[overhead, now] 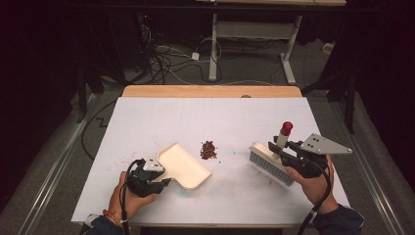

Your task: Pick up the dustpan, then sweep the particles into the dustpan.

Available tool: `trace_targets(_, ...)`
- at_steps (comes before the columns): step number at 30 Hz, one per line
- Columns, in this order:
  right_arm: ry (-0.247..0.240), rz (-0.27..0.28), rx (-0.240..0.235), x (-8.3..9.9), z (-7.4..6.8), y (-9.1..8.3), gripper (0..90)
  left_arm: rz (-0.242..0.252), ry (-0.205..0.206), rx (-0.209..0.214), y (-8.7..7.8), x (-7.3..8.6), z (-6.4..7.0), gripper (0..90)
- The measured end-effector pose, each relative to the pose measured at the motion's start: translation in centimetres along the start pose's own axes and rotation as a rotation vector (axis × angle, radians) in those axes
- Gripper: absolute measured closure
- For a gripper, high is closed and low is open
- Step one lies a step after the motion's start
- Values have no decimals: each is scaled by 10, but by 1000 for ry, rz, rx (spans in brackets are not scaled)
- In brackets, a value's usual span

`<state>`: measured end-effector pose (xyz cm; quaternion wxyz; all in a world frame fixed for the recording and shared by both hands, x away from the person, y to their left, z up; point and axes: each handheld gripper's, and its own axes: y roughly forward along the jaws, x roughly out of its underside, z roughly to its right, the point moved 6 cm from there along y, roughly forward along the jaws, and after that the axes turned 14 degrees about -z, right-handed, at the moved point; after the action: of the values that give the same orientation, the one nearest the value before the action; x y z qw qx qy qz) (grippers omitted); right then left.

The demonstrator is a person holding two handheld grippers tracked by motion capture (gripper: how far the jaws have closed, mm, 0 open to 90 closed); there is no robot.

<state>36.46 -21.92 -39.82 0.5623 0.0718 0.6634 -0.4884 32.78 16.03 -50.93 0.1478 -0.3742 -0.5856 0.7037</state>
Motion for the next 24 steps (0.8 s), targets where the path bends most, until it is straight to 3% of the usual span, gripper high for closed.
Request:
trace_targets(14, -4, -2, -6, -1, -3, 5, 698, -3, 5, -4, 2, 3, -1, 640)
trace_targets(21, -2, 7, -45, -3, -10, 11, 698, -5, 6, 0, 4, 0, -3, 639)
trace_targets(24, -16, 1, -39, -5, -13, 14, 698, -4, 6, -2, 5, -2, -3, 639)
